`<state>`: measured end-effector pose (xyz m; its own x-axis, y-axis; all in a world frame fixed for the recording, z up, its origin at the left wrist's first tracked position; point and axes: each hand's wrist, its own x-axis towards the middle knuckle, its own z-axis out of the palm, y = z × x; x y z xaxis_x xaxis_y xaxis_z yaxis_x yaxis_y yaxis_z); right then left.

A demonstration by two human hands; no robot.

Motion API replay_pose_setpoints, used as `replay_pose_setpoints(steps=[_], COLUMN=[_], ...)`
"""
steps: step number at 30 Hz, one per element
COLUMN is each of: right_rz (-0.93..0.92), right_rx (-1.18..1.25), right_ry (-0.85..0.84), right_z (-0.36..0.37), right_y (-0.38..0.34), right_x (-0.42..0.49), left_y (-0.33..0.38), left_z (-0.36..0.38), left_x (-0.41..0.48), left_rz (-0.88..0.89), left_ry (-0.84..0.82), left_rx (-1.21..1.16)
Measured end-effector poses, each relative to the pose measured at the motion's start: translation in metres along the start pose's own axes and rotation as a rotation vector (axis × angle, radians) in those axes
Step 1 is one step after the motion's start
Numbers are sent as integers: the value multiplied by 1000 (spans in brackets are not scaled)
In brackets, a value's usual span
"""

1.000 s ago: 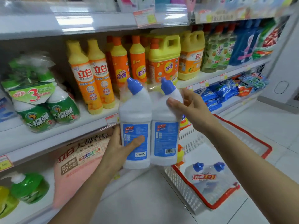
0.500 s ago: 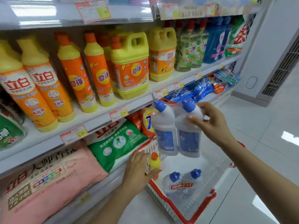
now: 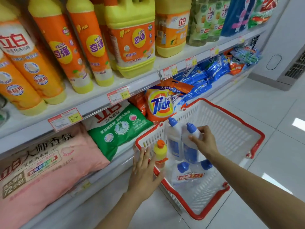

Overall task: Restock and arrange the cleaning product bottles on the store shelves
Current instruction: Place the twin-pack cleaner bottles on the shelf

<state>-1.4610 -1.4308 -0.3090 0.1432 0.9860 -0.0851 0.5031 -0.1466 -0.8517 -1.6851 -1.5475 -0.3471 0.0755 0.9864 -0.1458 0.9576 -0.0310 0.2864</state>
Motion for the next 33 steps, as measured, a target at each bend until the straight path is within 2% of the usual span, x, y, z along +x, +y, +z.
replay_pose_setpoints(steps=[5,12,16,19,21,24,28,30,33], right_rz=[131,155,149,-112,-346,-628,-895,-951,-1001], right_rx=[-182,-550,-567,-572,-404,-110,35,82,146], right_ry=[-158,-386,-427,-283,-259,-419,-643,-739,-846], right_z=[4,-20,-20,-12,4,43,115,154,211], right_y=[3,9,-6,-54,-105,-190,-282,-317,-362], right_x=[16,19,3,-13,-36,-92,-180,-221,-270], left_y=[1,1,-16,-50,-80,-129,-196,-234,-290], left_z=[-5,-20,-40,-70,-100,-149,-206,-223,-233], left_x=[-2,-7,-20,-44,-67,-115,-199,-244,-303], left_rz=[-20,24,53,73,96,57,-113,-228,-390], left_ry=[-22,-103,-40,145,366,644,868,923,898], left_rx=[10,-92,-134,-133,-119,-31,89,160,219])
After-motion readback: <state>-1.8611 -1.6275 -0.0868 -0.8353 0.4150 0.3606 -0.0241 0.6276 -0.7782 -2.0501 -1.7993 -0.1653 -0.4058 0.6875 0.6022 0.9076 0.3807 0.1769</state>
